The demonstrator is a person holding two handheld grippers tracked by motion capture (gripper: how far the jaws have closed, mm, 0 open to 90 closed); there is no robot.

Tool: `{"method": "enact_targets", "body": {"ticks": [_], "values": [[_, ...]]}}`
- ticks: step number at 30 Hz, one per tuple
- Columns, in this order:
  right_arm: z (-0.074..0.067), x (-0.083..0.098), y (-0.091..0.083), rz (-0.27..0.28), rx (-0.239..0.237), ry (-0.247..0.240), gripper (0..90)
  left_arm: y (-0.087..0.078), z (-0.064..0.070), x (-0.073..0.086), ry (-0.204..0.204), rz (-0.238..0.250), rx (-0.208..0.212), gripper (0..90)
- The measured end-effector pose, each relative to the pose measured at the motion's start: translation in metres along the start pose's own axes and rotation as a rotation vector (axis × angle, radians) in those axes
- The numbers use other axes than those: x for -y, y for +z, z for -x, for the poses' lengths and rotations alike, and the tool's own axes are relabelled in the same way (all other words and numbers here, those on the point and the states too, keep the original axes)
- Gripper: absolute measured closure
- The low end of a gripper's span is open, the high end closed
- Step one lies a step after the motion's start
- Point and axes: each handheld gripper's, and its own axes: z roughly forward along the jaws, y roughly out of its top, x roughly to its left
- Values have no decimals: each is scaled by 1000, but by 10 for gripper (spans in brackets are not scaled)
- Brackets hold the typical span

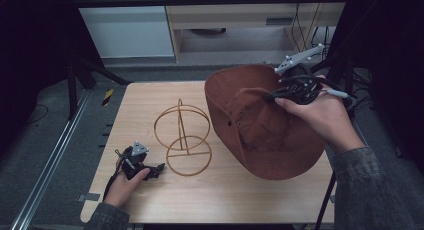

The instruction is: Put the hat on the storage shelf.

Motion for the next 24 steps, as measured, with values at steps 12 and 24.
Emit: {"method": "enact_targets", "body": {"ticks": [12, 24], "values": [[-14, -16, -2, 50, -17, -29, 890, 0, 0, 0, 0, 0, 1, 0], [-34, -25, -6, 160, -19, -48, 890, 0, 0, 0, 1, 1, 0, 0]]}}
